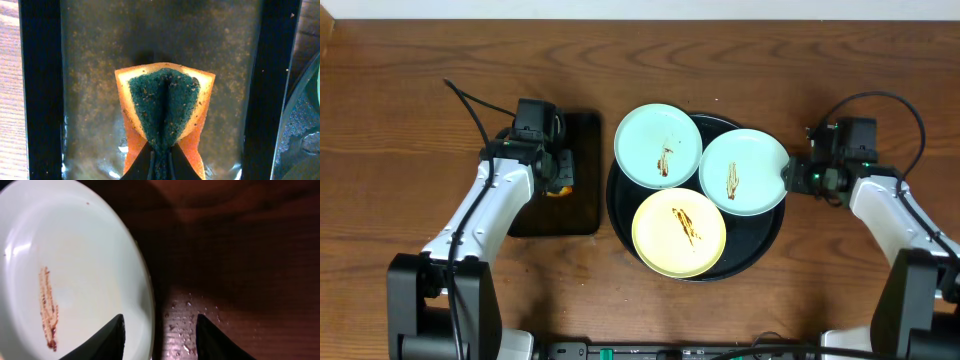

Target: Clean dirty plates on tray and stack at the side

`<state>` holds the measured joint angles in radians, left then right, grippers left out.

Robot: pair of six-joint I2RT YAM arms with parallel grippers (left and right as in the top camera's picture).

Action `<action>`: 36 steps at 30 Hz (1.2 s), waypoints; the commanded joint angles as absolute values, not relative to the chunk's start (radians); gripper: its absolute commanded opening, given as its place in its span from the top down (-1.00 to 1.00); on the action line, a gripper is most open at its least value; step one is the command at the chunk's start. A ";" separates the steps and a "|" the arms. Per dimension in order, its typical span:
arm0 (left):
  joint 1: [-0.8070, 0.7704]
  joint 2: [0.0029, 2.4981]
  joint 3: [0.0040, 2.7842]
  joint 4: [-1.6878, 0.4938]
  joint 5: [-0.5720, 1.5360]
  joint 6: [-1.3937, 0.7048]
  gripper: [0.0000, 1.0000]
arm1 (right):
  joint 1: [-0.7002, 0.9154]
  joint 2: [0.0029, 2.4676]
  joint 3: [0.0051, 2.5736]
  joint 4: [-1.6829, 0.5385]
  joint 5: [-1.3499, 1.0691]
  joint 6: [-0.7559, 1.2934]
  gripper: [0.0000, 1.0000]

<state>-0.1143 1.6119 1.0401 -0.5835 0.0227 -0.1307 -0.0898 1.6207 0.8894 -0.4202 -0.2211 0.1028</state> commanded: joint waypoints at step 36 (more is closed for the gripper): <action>-0.117 1.552 1.048 -0.540 0.014 -0.137 0.85 | -0.091 1.684 0.903 -0.464 -0.237 0.096 0.98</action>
<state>-0.1143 1.6054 1.0401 -0.5587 0.0227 -0.1310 -0.0921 1.6749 0.9001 -0.4583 -0.2733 0.1017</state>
